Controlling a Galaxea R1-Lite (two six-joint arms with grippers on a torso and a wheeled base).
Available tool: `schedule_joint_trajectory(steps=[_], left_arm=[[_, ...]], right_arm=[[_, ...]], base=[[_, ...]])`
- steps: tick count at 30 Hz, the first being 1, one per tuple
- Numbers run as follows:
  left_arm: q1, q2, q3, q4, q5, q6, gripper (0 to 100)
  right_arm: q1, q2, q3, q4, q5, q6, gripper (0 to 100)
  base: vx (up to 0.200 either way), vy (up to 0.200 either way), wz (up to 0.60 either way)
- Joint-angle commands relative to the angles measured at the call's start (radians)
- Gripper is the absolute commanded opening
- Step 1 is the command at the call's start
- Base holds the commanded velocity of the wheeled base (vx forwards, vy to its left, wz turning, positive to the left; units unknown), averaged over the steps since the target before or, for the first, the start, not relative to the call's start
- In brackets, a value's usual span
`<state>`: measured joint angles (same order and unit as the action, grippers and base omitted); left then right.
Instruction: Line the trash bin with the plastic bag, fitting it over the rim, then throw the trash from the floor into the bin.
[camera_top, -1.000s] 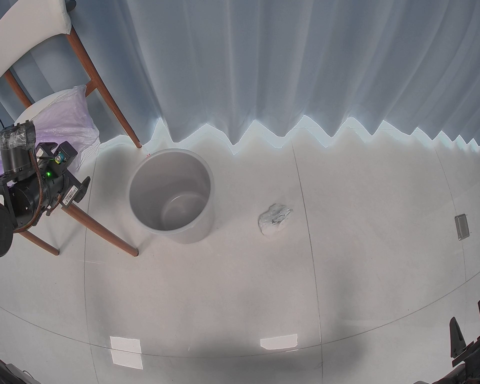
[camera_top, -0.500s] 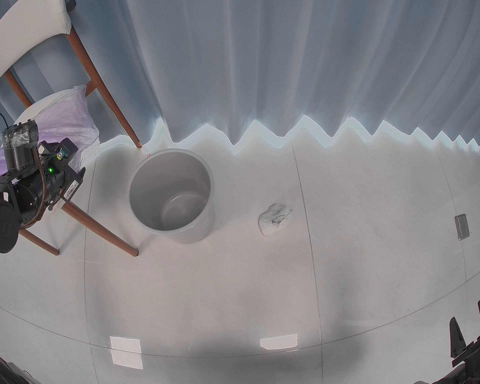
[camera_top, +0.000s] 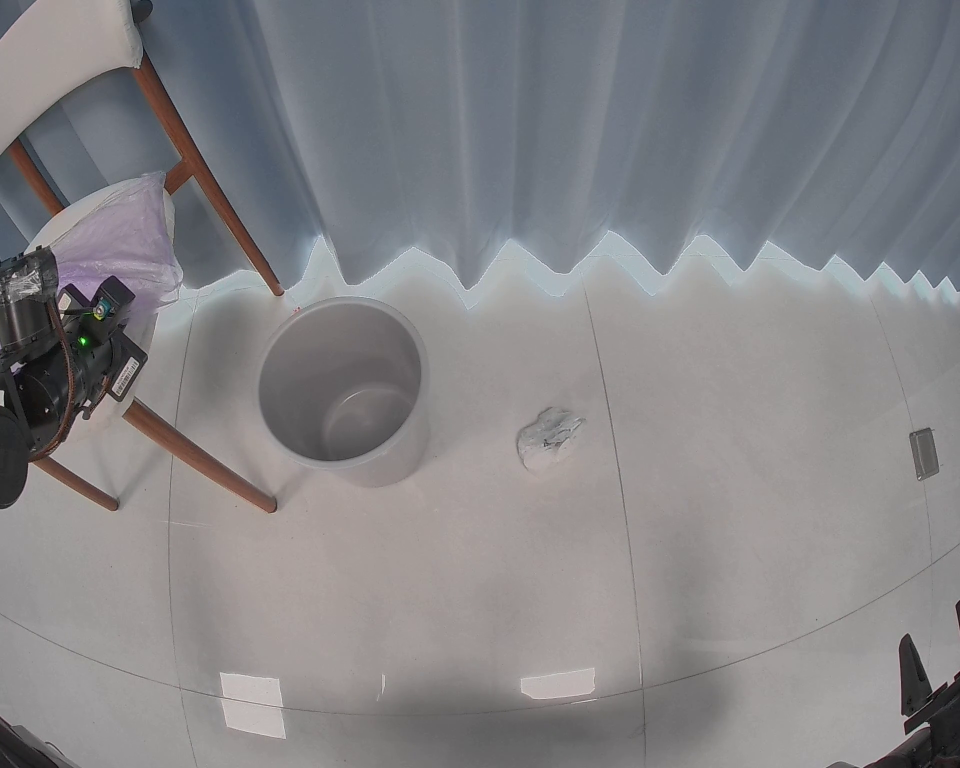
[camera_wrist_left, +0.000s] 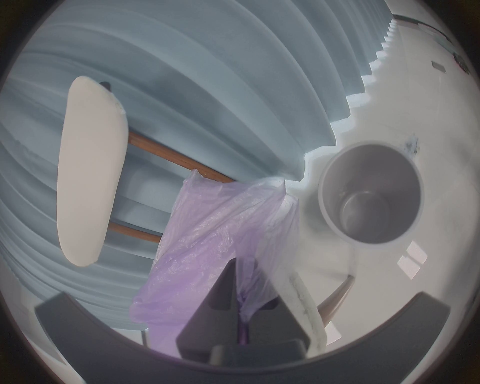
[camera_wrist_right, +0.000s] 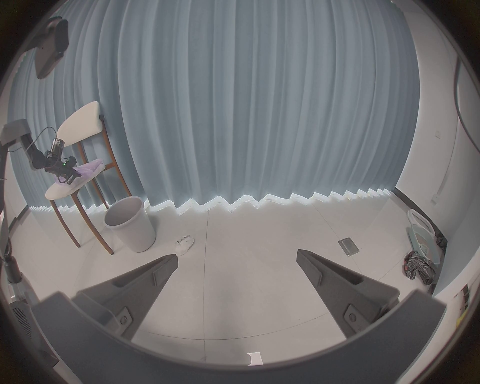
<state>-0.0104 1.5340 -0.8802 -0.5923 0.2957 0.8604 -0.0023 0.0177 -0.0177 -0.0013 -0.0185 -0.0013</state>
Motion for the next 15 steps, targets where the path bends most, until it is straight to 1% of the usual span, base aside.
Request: schedule_joint_trajectory(steps=[1, 4, 5, 6, 7, 8, 10, 13, 14, 15], left_arm=[[0.023, -0.040, -0.002, -0.009, -0.049, -0.060, 0], [0.009, -0.049, -0.009, -0.011, -0.129, -0.155, 0], [-0.003, -0.061, -0.011, -0.014, -0.188, -0.199, 0], [-0.006, -0.069, -0.009, -0.014, -0.218, -0.216, 0], [-0.014, -0.091, -0.005, -0.003, -0.270, -0.265, 0], [-0.019, -0.106, -0.008, -0.004, -0.305, -0.334, 0], [-0.037, -0.118, -0.013, -0.011, -0.329, -0.442, 0], [-0.095, -0.183, -0.013, -0.007, -0.337, -0.590, 0], [-0.100, -0.192, -0.009, -0.009, -0.337, -0.607, 0], [-0.111, -0.215, 0.001, -0.012, -0.340, -0.655, 0]], right_arm=[[-0.001, -0.018, 0.018, 0.000, 0.000, 0.000, 100], [-0.001, -0.018, 0.018, 0.000, 0.000, 0.000, 100], [-0.001, -0.018, 0.018, 0.000, 0.000, 0.000, 100], [0.001, -0.018, 0.018, 0.000, 0.000, 0.000, 100], [-0.001, -0.018, 0.018, 0.000, 0.000, 0.000, 100], [-0.001, -0.018, 0.018, 0.000, 0.000, 0.000, 100], [-0.001, -0.018, 0.018, 0.000, 0.000, 0.000, 100], [0.001, -0.018, 0.018, 0.000, 0.000, 0.000, 100], [0.001, -0.018, 0.018, 0.000, 0.000, 0.000, 100], [-0.001, -0.018, 0.018, 0.000, 0.000, 0.000, 100]], base=[[0.000, 0.000, 0.00], [0.000, 0.000, 0.00], [0.000, 0.000, 0.00], [0.000, 0.000, 0.00], [0.000, 0.000, 0.00], [0.000, 0.000, 0.00], [0.000, 0.000, 0.00], [0.000, 0.000, 0.00], [0.000, 0.000, 0.00], [0.000, 0.000, 0.00]])
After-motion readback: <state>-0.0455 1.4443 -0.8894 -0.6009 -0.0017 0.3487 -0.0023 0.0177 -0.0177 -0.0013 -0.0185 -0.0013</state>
